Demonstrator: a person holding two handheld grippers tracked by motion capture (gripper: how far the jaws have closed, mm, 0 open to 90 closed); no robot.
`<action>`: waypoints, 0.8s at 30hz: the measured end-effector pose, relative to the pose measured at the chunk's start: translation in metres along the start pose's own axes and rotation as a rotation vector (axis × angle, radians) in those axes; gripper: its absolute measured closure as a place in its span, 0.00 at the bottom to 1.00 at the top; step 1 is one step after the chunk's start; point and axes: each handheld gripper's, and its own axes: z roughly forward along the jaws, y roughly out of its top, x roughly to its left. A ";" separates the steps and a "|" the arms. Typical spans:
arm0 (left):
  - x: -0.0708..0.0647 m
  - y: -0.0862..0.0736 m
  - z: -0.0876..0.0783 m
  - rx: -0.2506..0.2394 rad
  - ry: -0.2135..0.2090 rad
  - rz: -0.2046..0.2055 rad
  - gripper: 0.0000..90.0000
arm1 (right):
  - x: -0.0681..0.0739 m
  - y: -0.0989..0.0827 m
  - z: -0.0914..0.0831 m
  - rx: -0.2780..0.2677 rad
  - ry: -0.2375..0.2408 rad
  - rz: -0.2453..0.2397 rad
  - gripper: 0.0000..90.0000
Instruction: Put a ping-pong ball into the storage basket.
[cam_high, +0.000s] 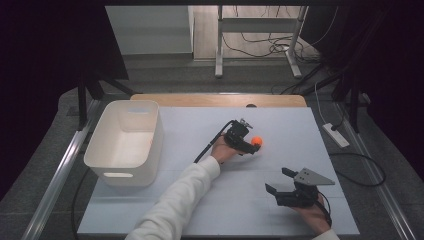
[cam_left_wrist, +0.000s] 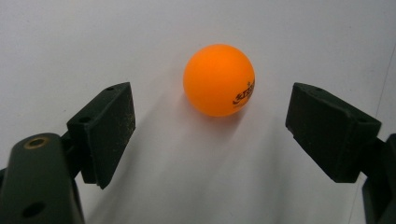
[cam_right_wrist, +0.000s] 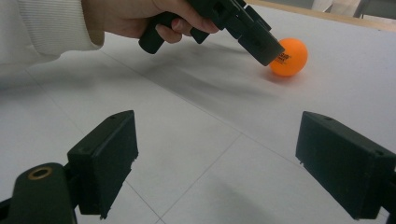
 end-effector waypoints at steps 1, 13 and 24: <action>0.000 0.000 0.000 0.001 0.000 0.001 0.19 | 0.000 0.000 0.000 -0.002 0.002 0.002 0.14; -0.002 0.004 0.010 0.011 0.006 0.013 0.19 | 0.000 0.000 0.000 0.001 0.001 0.000 0.14; 0.001 0.009 0.019 0.012 0.008 0.012 0.23 | 0.000 -0.001 -0.002 -0.002 0.000 0.005 0.14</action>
